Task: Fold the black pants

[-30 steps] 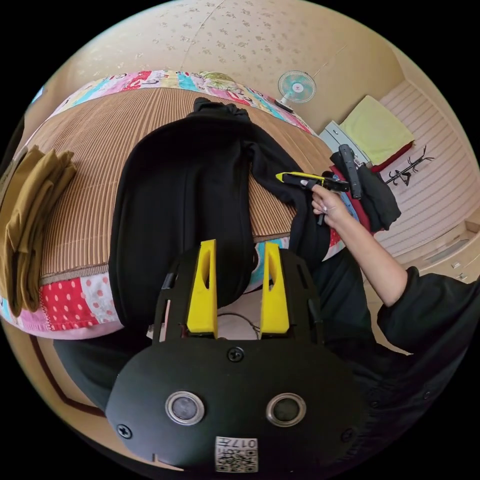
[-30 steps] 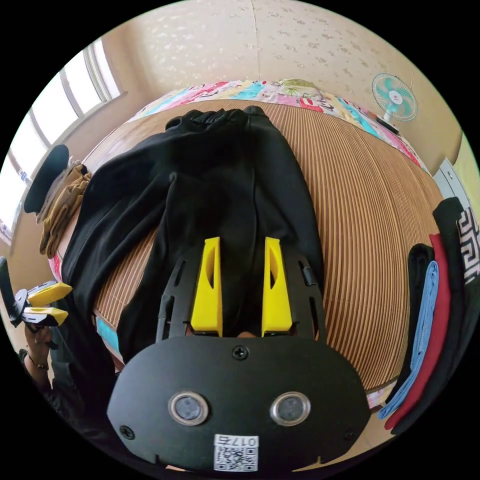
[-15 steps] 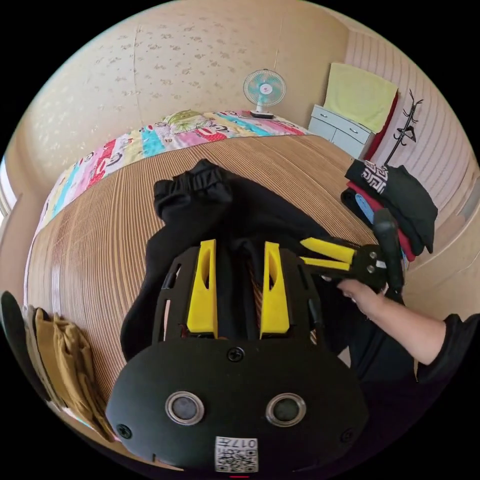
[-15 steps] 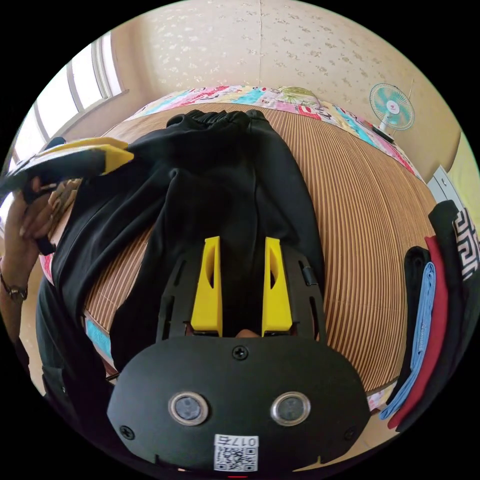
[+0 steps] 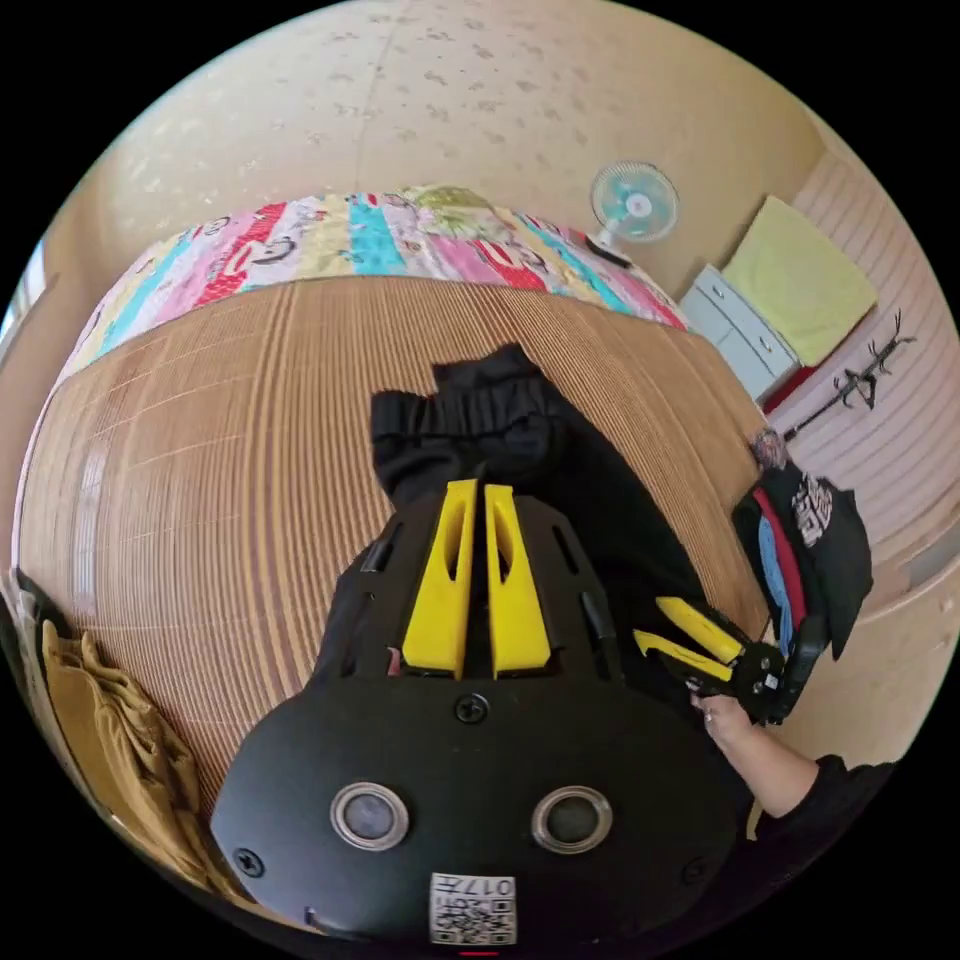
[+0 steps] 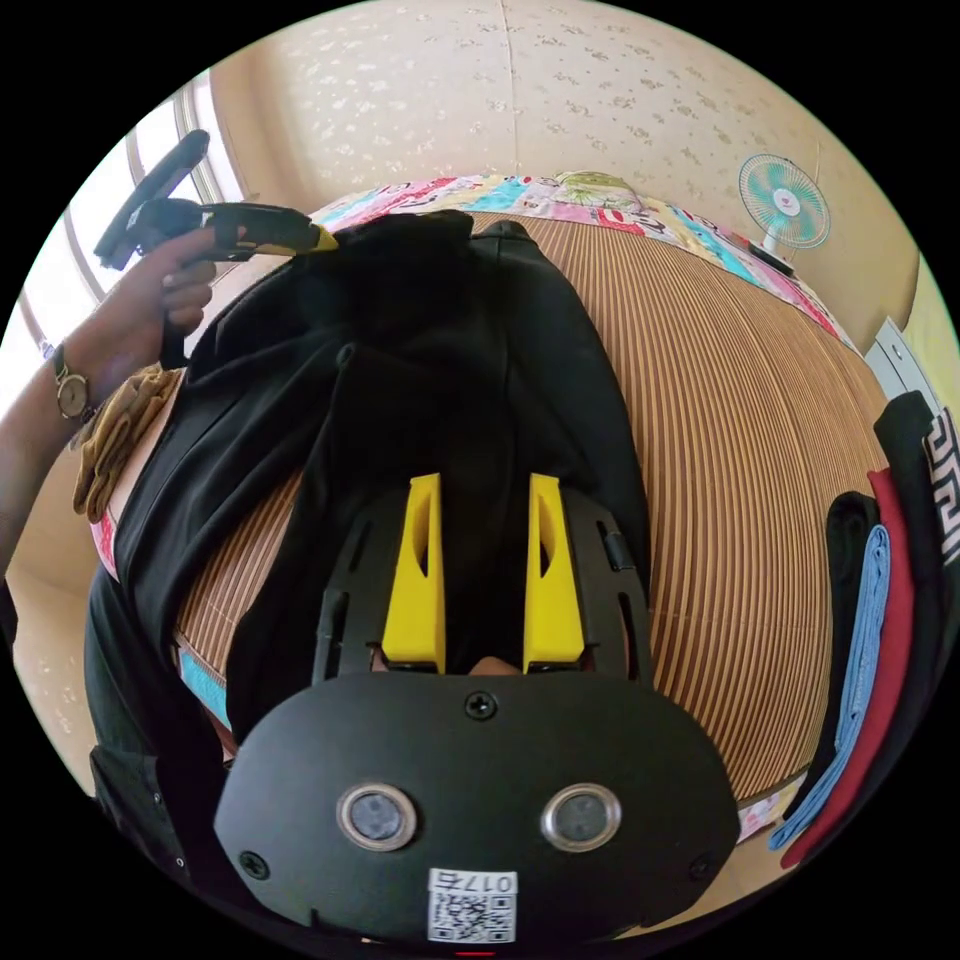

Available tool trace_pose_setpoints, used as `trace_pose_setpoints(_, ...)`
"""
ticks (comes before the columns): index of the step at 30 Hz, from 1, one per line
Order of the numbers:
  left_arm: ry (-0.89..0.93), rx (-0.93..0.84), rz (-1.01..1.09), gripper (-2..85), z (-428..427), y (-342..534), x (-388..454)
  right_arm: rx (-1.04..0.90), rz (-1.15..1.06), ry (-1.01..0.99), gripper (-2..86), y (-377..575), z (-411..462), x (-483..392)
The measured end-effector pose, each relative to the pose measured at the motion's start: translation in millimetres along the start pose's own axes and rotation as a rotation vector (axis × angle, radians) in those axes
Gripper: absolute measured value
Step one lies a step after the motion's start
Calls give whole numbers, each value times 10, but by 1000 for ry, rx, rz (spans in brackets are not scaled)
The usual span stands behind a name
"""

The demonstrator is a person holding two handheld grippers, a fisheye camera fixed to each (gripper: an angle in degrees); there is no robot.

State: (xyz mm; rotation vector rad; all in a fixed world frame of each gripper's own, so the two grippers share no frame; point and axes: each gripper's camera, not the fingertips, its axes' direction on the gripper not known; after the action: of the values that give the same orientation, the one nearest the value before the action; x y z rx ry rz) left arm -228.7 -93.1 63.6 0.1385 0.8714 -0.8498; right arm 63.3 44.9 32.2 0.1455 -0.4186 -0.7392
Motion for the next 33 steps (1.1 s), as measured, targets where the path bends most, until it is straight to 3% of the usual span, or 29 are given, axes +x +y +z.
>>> trace_pose_setpoints(5,-281,139,-215,5,-635,167,-1038,1,-9,17,127,-72,-62,-10)
trace_pose_setpoints(8,-180,105,-244,48,-763,555,-1382,1,-7,14,126,-113,-102,7)
trace_pose_setpoints(15,-17,-99,77,94,-713,1739,-724,0,-13,27,126,-214,-187,11)
trace_pose_setpoints(19,-92,-268,109,100,-615,2297,-496,-1,-11,22,126,-277,-236,38)
trace_pose_setpoints(25,-61,-140,30,42,-1062,3086,-728,1,-13,29,126,-363,-308,56)
trace_pose_setpoints(29,-116,-144,72,31,-1230,3342,-658,5,-13,30,126,-413,-351,79)
trace_pose_setpoints(33,-51,-137,-51,27,-1342,3438,-879,3,-20,41,126,-479,-404,88)
